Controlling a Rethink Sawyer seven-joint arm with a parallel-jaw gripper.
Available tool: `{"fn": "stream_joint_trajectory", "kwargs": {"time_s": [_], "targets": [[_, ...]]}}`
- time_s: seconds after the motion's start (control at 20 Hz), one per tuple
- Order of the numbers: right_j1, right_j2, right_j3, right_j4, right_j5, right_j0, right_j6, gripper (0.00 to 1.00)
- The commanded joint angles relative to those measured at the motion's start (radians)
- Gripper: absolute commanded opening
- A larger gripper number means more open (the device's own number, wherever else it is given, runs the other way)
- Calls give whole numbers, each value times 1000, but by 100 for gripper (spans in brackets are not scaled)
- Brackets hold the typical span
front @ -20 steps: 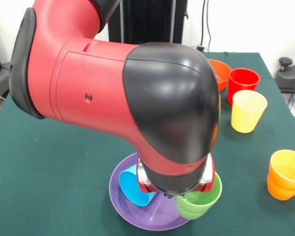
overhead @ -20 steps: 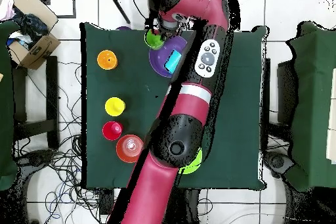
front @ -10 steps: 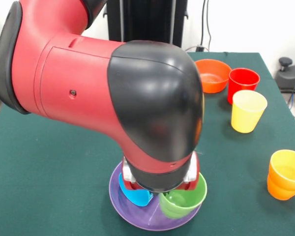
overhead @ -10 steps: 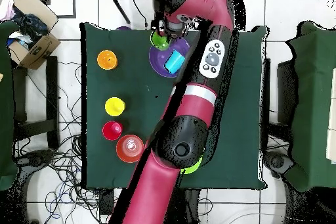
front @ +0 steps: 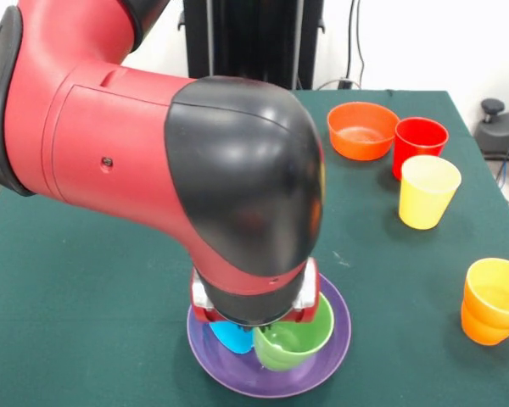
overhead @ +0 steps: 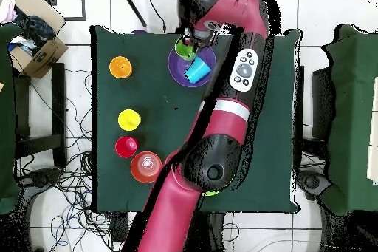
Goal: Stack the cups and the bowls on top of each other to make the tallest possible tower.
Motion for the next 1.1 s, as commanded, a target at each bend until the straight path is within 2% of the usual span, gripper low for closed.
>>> {"fn": "stream_joint_trajectory", "kwargs": {"time_s": [0.05,0.1,0.15,0.8,0.95,1.1], "targets": [[18,258,-17,-229,13,39,-300,0],[17,284,-14,-246,10,45,-297,0],[11,331,-4,-279,7,58,-301,100],[-16,425,38,-337,27,94,-278,100],[-44,456,55,-342,31,118,-227,100],[-99,488,79,-361,86,150,-182,100]]}}
